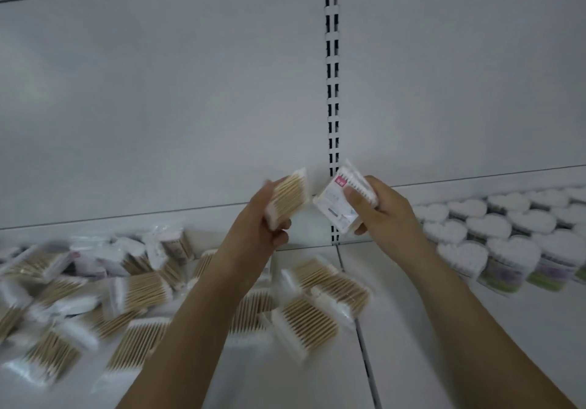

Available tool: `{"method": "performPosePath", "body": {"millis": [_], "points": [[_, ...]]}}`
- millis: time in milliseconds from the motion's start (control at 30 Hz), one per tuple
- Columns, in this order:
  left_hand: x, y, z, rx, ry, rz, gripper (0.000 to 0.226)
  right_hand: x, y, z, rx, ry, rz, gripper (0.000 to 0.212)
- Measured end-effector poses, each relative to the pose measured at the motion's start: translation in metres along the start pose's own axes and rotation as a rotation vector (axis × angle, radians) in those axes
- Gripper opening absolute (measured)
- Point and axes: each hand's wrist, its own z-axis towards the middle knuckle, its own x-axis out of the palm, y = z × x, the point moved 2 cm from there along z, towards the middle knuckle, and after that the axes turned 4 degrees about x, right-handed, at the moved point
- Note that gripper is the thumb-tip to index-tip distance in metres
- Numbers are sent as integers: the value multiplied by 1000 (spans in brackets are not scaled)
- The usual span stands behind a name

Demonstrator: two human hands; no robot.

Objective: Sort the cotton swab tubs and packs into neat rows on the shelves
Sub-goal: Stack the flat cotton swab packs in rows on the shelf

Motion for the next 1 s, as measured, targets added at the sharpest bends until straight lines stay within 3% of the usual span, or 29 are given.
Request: {"method": "performPosePath", "body": {"millis": [67,167,233,333,400,500,667,767,1000], "points": [[9,0,3,-89,-30,-170,51,-6,4,-1,4,-24,37,18],[13,5,7,-168,31,-341,34,-12,5,1,-4,-55,65,15],[16,7,8,-205,104,-414,44,-14,4,3,7,-52,68,14],[21,12,9,-221,197,-318,55,-15,3,5,16,-36,-15,22],[29,13,8,-222,223,-253,45,-17,4,4,-30,-41,-131,26],[34,14,12,-230,130,-240,26,-28,7,6,-122,-44,-189,21],[33,20,27,-38,30,124,20,-56,22,20,-196,35,-565,33],[34,20,33,108,-26,457,20,-68,24,25,-204,125,-728,26],[44,42,32,375,-18,895,28,-61,-10,22,-142,89,-794,16]]}}
